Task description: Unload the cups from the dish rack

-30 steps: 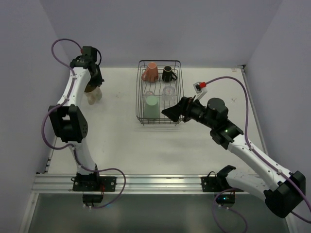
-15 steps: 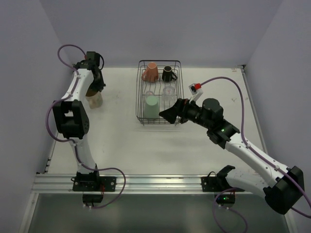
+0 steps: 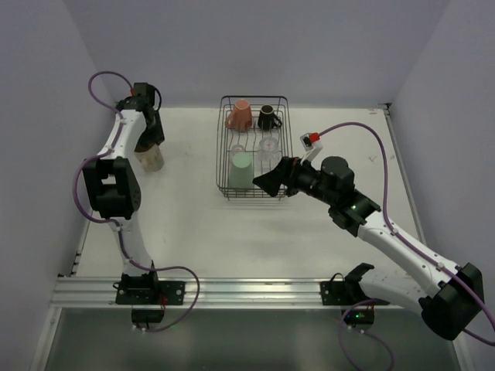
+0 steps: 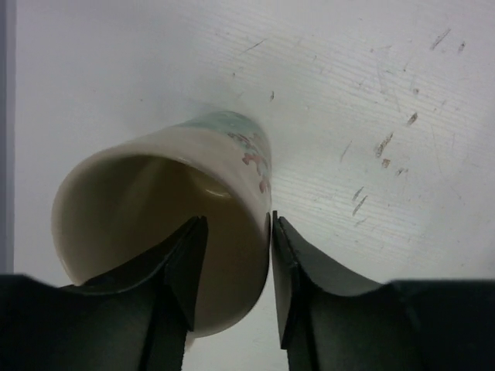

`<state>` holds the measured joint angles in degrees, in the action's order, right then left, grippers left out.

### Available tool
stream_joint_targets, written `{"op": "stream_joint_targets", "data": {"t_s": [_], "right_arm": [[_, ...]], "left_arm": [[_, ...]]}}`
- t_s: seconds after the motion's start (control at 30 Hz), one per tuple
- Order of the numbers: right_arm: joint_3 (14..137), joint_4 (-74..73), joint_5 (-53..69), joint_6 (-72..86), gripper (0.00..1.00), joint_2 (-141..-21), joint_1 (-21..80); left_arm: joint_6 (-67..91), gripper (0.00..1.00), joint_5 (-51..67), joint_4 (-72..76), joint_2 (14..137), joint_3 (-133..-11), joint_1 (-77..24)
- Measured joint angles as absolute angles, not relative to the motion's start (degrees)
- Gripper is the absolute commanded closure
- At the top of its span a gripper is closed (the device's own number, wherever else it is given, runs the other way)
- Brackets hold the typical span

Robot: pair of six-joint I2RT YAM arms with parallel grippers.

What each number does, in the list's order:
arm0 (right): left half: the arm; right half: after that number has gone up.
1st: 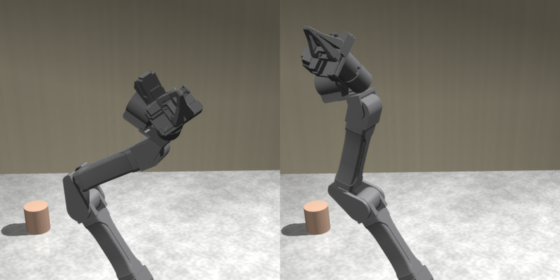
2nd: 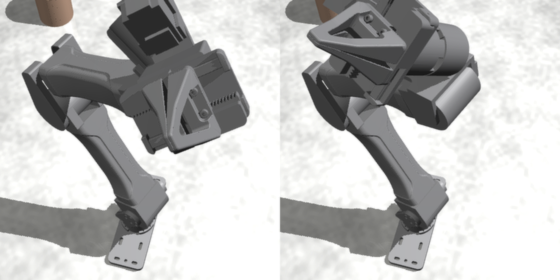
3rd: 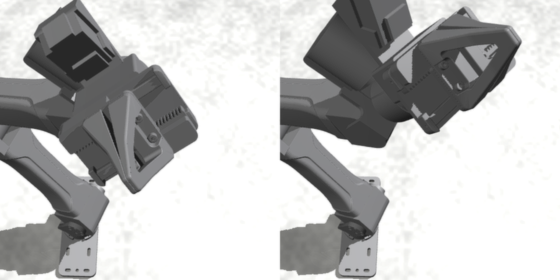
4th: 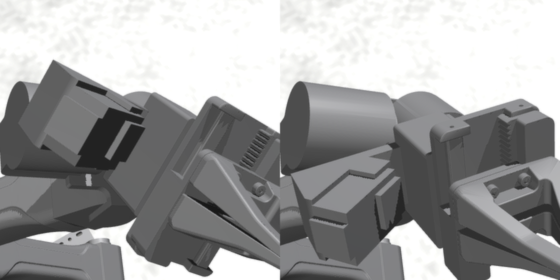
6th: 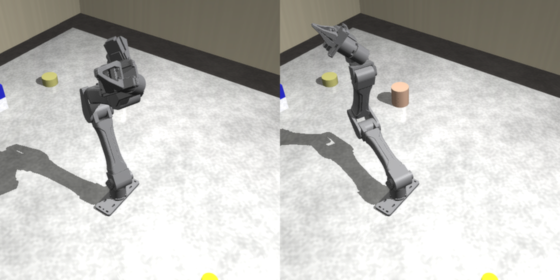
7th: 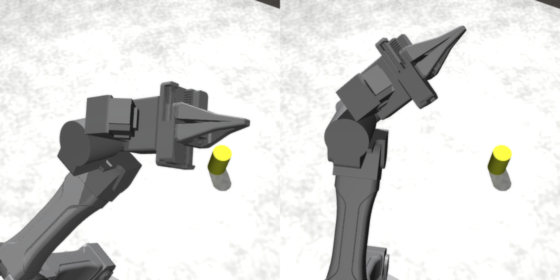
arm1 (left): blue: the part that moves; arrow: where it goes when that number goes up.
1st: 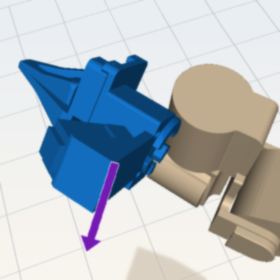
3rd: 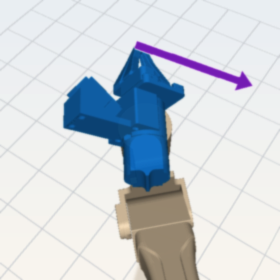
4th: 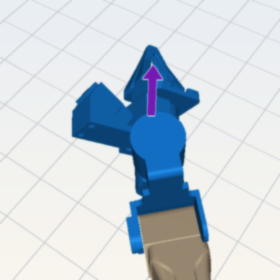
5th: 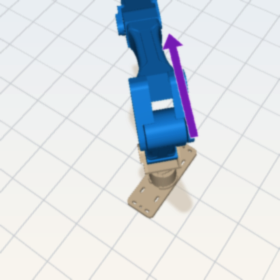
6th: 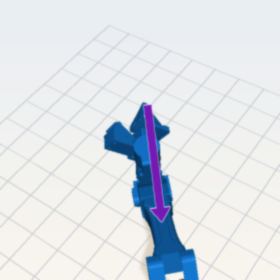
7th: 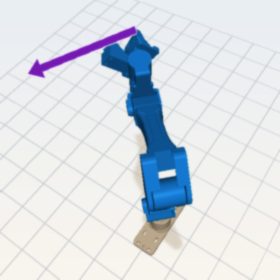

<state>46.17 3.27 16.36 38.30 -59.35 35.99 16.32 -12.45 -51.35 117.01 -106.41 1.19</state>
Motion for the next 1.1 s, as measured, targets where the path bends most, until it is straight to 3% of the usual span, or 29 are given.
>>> {"op": "stream_joint_targets", "data": {"t_s": [0.17, 0.37, 0.53, 0.77, 1.1], "right_arm": [[46.50, 3.16, 15.84, 37.67, 0.01, -59.61, 36.01], [48.51, 1.67, 14.85, 35.59, 0.01, -61.67, 36.05], [51.72, -1.30, 12.51, 32.73, 0.01, -65.28, 36.56], [58.11, -6.00, 7.49, 27.00, 0.01, -72.03, 38.94], [71.20, -13.34, -3.09, 17.30, 0.01, -86.83, 43.59]], "left_arm": [[15.29, 0.25, -13.85, -51.29, 116.97, -106.80, 1.43], [15.44, 0.10, -13.54, -50.28, 113.73, -108.33, 1.54], [15.88, 0.04, -11.68, -48.23, 108.22, -109.03, 1.54], [18.41, 0.04, -4.95, -41.87, 97.76, -106.15, 1.54], [27.24, 0.04, 15.59, -21.80, 67.00, -73.06, -1.65]]}}
